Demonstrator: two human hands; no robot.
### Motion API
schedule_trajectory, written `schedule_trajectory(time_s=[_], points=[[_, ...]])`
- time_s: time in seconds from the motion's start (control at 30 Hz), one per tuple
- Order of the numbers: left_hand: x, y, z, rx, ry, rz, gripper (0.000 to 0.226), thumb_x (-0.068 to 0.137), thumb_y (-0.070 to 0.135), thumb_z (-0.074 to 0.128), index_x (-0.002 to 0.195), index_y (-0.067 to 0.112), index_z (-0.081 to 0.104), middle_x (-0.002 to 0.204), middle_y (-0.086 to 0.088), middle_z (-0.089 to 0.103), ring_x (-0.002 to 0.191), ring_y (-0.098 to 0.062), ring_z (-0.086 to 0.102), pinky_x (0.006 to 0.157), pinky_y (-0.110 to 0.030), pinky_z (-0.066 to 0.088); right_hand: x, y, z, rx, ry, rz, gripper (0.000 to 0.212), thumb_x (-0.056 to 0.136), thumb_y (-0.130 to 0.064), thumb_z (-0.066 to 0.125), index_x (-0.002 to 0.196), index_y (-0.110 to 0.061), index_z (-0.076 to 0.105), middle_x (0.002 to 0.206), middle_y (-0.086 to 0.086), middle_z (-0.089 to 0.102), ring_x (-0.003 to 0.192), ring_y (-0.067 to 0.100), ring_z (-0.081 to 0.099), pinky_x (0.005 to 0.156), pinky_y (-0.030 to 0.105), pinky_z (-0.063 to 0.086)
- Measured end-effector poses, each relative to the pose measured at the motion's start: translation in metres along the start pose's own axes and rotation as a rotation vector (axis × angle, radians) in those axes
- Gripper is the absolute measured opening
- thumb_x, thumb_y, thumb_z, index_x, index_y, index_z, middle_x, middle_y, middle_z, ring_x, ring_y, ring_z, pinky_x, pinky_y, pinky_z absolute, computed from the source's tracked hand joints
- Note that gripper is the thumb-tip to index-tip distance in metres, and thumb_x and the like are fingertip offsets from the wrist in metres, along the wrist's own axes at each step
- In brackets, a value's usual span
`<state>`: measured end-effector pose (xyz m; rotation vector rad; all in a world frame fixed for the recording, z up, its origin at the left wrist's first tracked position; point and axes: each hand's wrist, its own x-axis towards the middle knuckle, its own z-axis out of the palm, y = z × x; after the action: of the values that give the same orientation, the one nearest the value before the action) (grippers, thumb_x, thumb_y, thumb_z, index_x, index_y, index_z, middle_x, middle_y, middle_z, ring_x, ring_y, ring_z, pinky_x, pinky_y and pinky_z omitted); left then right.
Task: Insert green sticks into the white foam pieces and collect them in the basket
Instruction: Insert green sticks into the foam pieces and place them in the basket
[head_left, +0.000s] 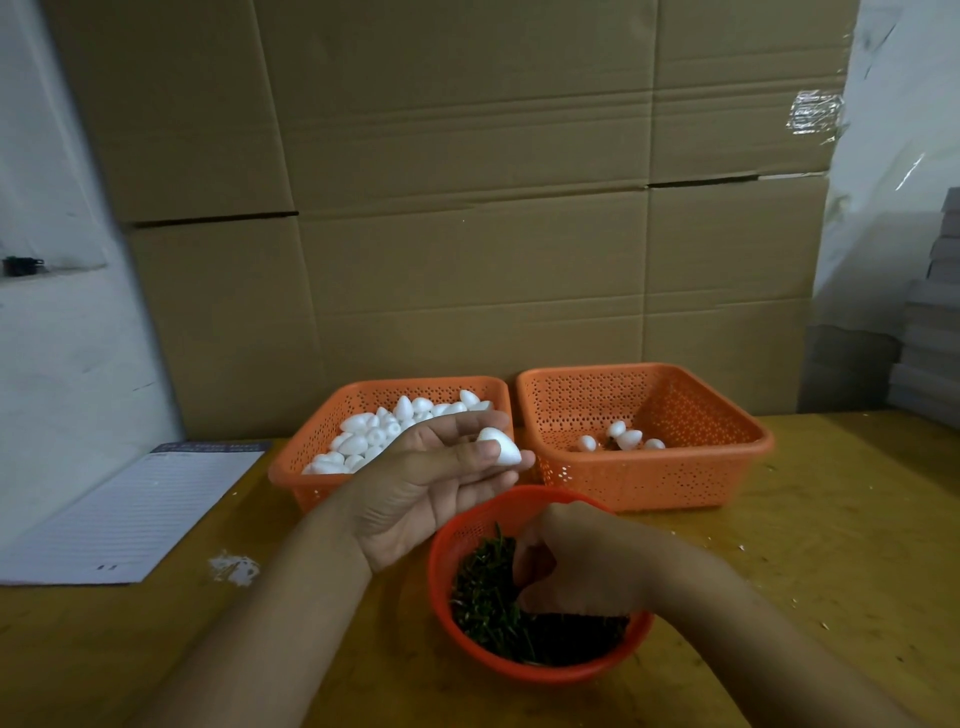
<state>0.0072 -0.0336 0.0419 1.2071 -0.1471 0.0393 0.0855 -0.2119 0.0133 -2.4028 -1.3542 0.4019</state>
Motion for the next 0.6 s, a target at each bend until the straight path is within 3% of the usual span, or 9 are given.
schedule_trajectory(time_s=[0.2,0.3,0.6], points=[[0.0001,0.0,0.0025,0.092,0.002,0.014,0.029,0.072,0.012,0.086,0.097,0.023,0.078,0.095,-0.006,0.069,0.09,-0.015,0.069,0.067,-0.023,0.053,0.0003,-0.0004,0.0002,0.004,-0.005,-0.003,0.017,0.09,-0.032,0.07,0.106,-0.028,0.072,0.089,-0.021,0.059,0.087,0.001,0.058,0.069,0.016,0.044],[0.0011,-0.0004,0.0014,0.068,-0.01,0.035,0.04,0.06,0.018,0.096,0.094,0.022,0.076,0.089,-0.004,0.069,0.08,-0.013,0.066,0.06,-0.021,0.049,0.0005,-0.0006,0.0,-0.002,-0.005,-0.01,0.018,0.09,-0.032,0.07,0.107,-0.028,0.072,0.09,-0.021,0.059,0.085,-0.001,0.057,0.067,0.014,0.043],[0.0013,-0.0011,-0.004,0.083,-0.046,0.054,0.045,0.06,0.02,0.096,0.101,0.022,0.077,0.091,-0.004,0.07,0.08,-0.012,0.065,0.063,-0.022,0.049,-0.0029,-0.0021,-0.0037,-0.035,0.066,-0.058,0.015,0.094,-0.025,0.062,0.105,-0.024,0.073,0.098,-0.015,0.066,0.087,0.001,0.058,0.068,0.01,0.042]])
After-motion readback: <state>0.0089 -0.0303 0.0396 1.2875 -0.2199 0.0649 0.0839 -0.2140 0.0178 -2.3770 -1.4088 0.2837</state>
